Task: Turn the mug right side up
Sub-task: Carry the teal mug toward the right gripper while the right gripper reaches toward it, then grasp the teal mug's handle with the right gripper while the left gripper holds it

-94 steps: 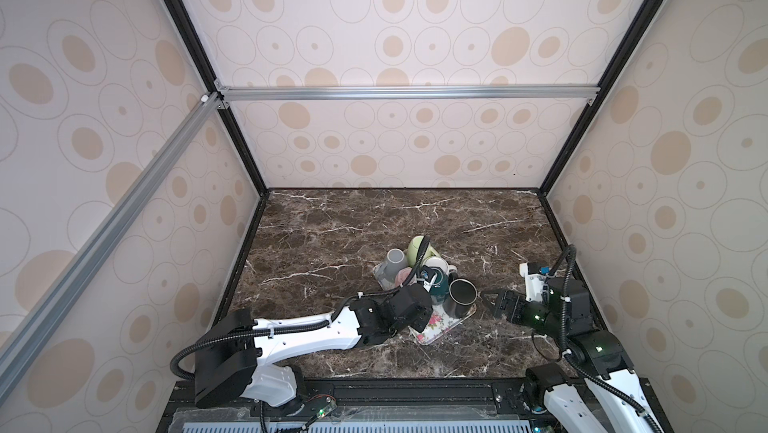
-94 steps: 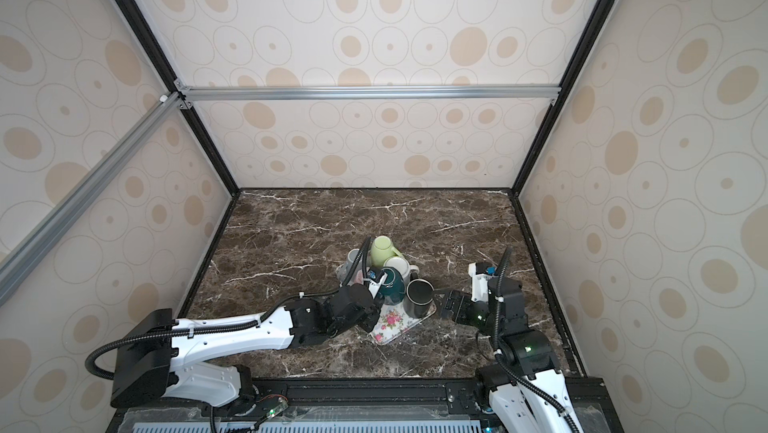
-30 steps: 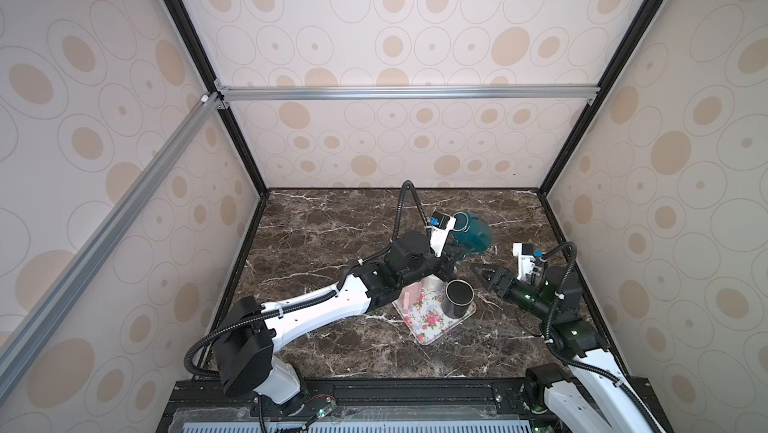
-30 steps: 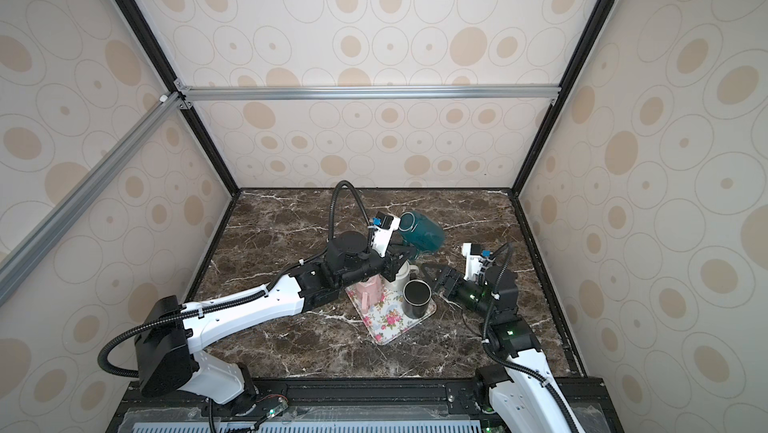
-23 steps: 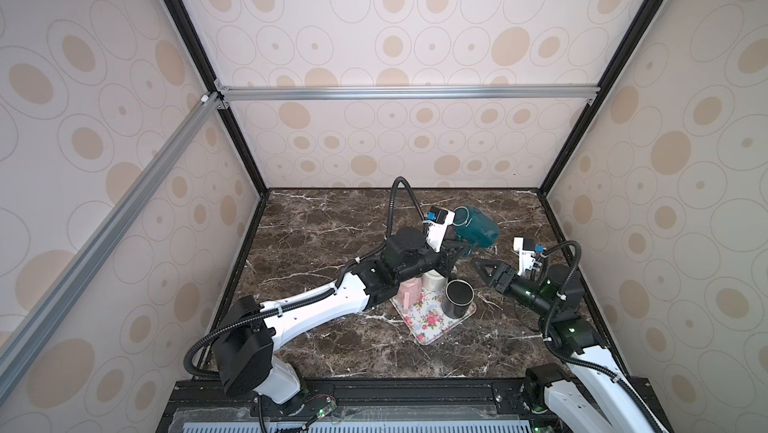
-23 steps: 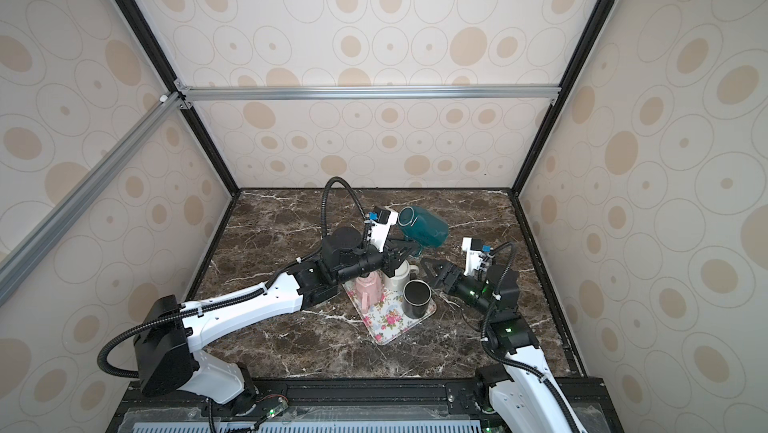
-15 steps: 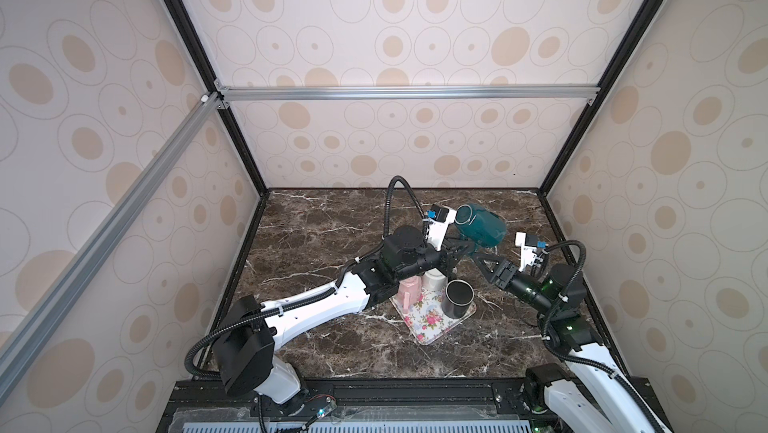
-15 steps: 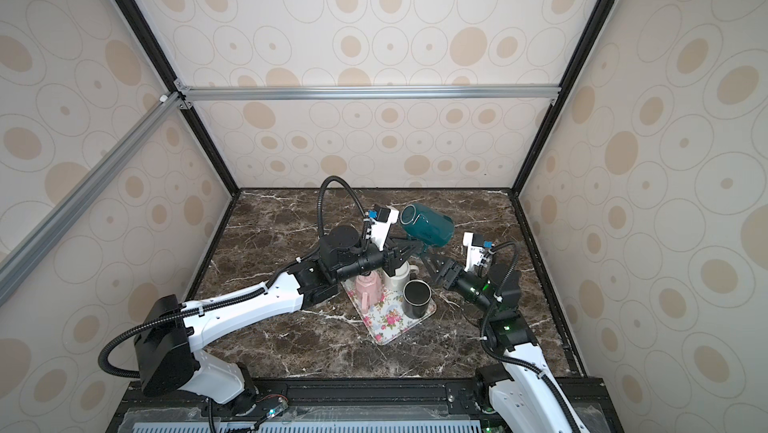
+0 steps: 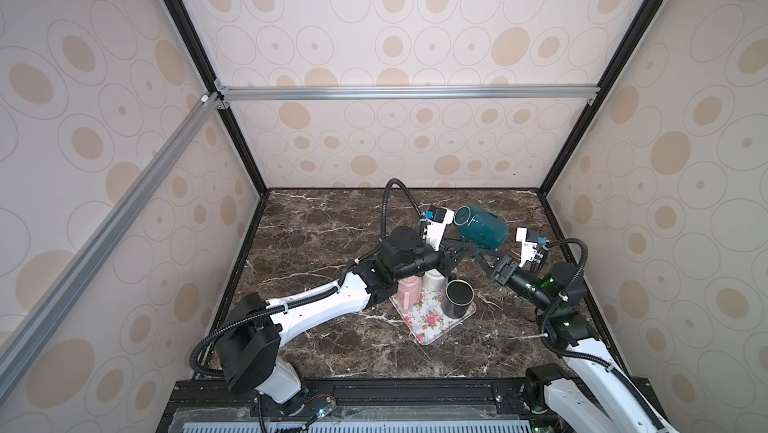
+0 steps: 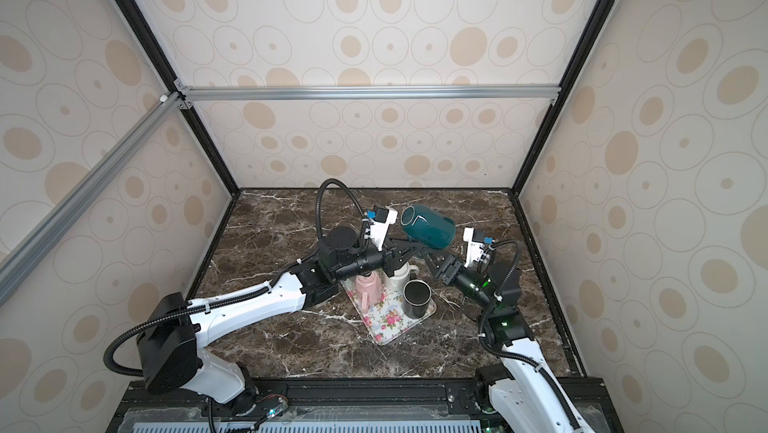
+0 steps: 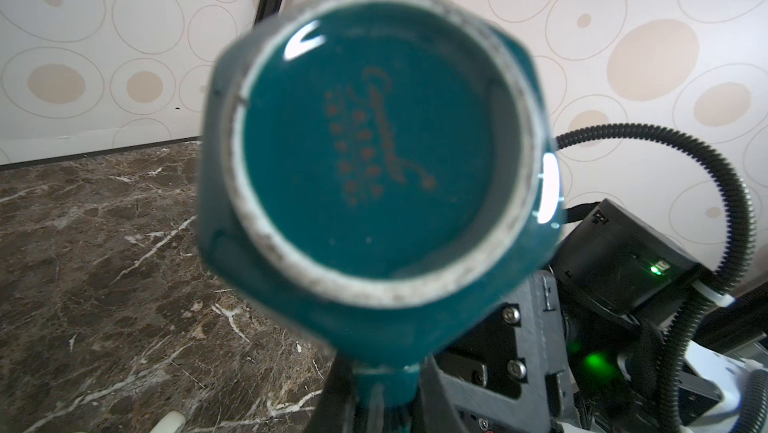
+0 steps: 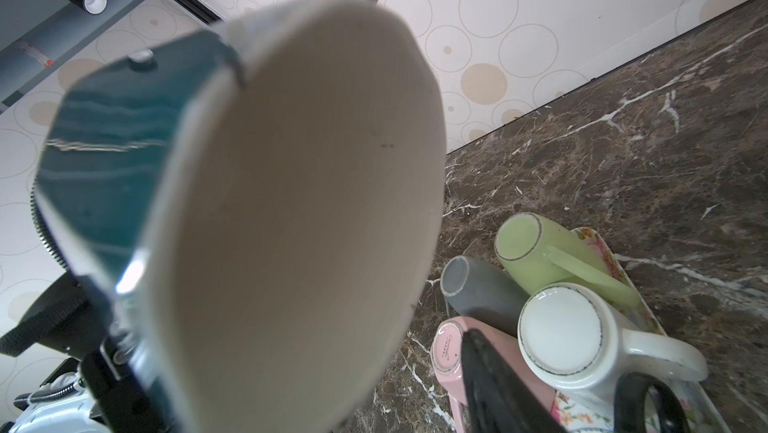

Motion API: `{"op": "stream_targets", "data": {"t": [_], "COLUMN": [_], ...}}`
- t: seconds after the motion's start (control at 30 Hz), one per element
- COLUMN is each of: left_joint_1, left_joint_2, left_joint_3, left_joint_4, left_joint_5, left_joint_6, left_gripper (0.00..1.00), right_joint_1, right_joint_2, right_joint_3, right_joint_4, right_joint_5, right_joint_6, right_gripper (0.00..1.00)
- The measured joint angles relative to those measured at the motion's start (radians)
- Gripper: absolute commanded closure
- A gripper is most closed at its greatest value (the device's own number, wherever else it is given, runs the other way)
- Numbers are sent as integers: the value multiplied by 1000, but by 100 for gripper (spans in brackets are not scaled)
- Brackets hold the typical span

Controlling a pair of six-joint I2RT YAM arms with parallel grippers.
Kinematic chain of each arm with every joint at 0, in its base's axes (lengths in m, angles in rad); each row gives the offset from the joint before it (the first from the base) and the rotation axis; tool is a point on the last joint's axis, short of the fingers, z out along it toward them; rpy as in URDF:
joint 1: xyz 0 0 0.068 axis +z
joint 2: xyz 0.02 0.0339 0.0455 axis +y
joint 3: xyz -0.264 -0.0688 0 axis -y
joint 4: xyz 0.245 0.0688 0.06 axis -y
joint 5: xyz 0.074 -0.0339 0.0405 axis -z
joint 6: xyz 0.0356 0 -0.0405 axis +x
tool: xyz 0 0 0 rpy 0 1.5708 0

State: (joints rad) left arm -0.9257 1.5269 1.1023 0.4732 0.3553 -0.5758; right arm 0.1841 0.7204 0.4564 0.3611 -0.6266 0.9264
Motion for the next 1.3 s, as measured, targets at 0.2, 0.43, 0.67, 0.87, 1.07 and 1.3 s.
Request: {"op": "stream_targets", "data": {"t": [0.2, 0.43, 0.67, 0.87, 1.07, 1.3], "left_joint_1": [5, 6, 8, 11, 13, 14], "left_joint_2": [26, 40, 52, 80, 92, 102], "left_joint_3": [-32, -40, -47, -47, -47, -47], "left_joint_4": [80, 135, 192, 237, 278, 323], "left_joint_5": [22, 44, 64, 99, 145, 174], "left_joint_6": [-47, -86, -122, -161, -196, -230], "left_gripper": [100, 100, 100, 100, 100, 100], "right_joint_1": [0, 0, 0, 0, -2, -2], "right_joint_2": [15, 8, -2, -28, -59, -82], "right_joint_3": [0, -1, -8, -32, -42, -43], "right_joint_4": [9, 30, 64, 78, 79, 79], "right_joint_5": [-10, -11, -12, -8, -5, -6], "right_joint_6": [9, 16, 27, 30, 26, 8], "right_gripper": [48, 56, 58, 57, 56, 61]}}
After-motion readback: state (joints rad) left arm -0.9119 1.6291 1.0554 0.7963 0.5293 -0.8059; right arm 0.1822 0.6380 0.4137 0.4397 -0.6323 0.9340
